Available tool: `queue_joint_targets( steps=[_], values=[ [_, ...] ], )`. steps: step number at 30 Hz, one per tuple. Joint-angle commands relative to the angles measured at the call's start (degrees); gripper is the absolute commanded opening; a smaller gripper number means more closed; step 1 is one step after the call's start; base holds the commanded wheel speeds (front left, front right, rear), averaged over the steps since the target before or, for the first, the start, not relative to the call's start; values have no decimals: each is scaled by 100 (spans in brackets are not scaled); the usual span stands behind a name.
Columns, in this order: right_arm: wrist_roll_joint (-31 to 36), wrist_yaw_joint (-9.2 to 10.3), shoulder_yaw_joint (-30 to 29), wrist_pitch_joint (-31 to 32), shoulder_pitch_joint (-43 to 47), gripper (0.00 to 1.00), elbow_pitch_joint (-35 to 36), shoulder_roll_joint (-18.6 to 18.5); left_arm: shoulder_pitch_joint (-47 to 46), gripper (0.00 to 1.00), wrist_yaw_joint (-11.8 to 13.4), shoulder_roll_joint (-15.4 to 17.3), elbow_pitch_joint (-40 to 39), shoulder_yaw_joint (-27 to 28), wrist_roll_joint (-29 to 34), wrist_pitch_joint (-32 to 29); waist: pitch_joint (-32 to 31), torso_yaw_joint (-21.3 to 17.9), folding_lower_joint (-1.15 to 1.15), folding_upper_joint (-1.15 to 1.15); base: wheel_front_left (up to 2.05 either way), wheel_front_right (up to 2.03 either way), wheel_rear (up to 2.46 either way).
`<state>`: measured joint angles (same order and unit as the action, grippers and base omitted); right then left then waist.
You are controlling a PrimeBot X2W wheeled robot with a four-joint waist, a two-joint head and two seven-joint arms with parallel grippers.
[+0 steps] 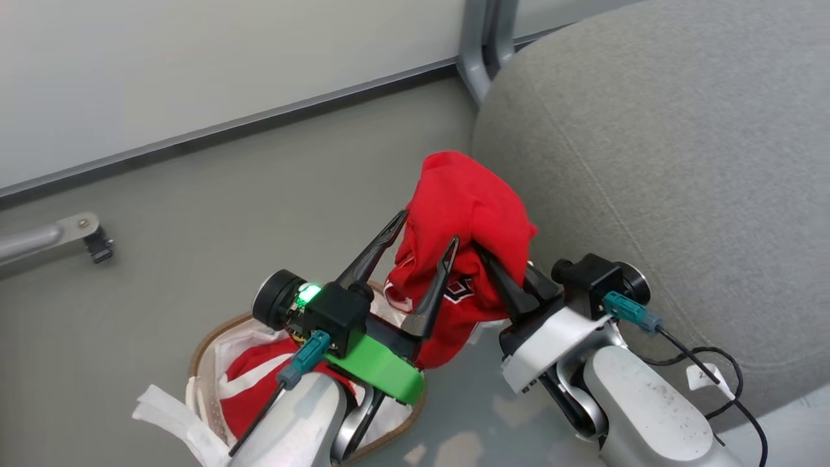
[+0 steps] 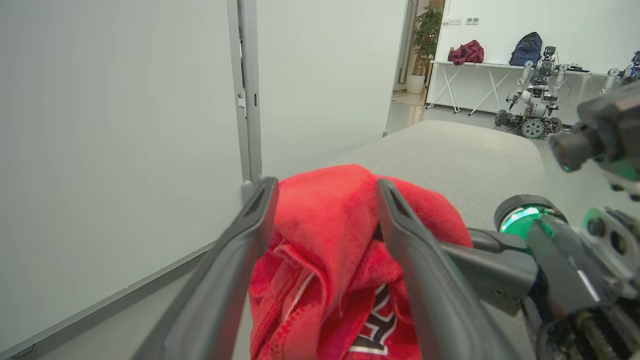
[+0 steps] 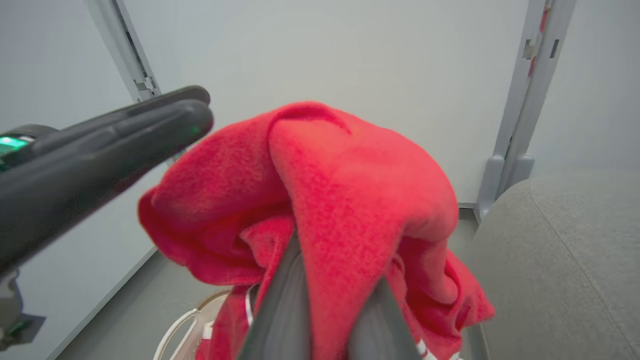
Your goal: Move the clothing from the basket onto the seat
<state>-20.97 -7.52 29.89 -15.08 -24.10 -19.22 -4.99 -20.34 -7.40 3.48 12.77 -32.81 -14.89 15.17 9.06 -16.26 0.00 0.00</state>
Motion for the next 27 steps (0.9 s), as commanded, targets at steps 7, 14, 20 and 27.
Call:
queue_joint_targets(
  steps=[7, 14, 20, 27],
  values=[
    [43, 6, -339, -13, 312, 0, 92, -29, 136, 100, -11, 74, 125, 26, -48, -3, 9, -1419, 0, 0, 0, 0, 0],
    [153, 6, -998, -14, 669, 0, 291, -74, -116, 100, -11, 42, 294, -346, -196, -4, 97, -1559, 0, 0, 0, 0, 0],
    [288, 6, -1347, -13, 721, 0, 369, -148, -275, 100, -11, 73, 384, -453, -267, -3, 236, -1574, 0, 0, 0, 0, 0],
    [490, 6, -1459, -13, -33, 0, 88, -550, -298, 100, -11, 204, 417, -261, -124, -3, 578, -1553, 0, 0, 0, 0, 0]
  ],
)
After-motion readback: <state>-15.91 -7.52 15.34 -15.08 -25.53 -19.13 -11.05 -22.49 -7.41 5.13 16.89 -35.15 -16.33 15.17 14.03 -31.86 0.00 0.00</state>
